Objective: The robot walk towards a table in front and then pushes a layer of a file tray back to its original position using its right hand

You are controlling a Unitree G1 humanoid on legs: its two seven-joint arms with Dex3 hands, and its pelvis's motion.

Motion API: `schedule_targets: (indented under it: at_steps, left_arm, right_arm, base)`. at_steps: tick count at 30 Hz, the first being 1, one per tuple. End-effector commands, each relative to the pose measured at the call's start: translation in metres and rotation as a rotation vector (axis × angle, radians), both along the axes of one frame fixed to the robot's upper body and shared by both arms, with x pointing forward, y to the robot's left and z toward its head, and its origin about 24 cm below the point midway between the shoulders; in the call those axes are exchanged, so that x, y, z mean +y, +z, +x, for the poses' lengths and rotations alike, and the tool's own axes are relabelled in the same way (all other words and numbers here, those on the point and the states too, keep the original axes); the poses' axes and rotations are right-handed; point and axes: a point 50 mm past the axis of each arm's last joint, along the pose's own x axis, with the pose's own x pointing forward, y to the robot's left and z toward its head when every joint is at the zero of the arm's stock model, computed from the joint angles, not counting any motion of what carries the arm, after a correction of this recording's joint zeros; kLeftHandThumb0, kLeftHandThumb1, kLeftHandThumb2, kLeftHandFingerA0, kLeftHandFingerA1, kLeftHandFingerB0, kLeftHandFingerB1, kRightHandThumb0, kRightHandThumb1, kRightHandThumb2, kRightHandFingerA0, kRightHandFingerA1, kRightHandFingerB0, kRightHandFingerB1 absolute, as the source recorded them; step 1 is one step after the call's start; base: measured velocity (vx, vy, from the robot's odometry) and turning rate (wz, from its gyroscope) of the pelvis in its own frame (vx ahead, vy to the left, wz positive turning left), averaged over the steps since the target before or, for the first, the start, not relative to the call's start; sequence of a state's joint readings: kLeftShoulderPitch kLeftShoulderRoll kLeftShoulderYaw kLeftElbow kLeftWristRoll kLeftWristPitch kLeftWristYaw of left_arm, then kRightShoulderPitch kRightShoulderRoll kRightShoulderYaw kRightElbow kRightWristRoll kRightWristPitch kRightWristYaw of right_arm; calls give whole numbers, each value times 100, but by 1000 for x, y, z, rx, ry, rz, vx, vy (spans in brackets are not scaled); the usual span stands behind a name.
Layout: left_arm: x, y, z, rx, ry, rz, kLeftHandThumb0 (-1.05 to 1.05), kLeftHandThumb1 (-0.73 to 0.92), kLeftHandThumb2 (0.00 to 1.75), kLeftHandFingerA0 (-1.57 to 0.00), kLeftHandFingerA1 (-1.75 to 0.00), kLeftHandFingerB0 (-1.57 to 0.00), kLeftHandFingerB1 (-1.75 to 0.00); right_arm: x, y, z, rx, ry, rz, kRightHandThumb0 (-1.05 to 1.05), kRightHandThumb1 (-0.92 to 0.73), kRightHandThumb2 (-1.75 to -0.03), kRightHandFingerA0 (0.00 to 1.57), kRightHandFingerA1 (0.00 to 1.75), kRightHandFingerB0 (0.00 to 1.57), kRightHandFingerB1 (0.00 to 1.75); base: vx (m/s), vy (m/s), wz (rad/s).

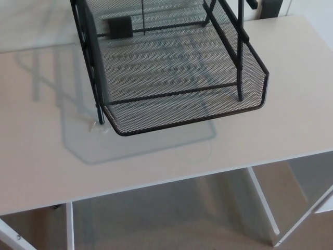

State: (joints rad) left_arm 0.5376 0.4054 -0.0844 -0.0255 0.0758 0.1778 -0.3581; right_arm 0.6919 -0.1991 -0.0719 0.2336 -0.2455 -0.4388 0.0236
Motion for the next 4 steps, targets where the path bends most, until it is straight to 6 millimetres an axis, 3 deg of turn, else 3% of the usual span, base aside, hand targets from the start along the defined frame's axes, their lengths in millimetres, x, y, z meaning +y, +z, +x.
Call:
schedule_targets:
  at_steps: [1, 4]
  left_arm:
    - [10, 2, 2, -67, 14, 58, -33, 62, 58, -42, -44, -33, -35]
    - [12, 2, 2, -78, 4, 85, -33, 62, 58, -45, -45, -34, -35]
  right_arm:
    - [-9, 3, 4, -75, -73, 153, -65, -46, -80, 5, 48, 4, 23]
    - [-8, 5, 4, -75, -72, 162, -64, -46, -79, 5, 47, 5, 23]
  base:
    - [0, 0, 0]
    - [0, 0, 0]
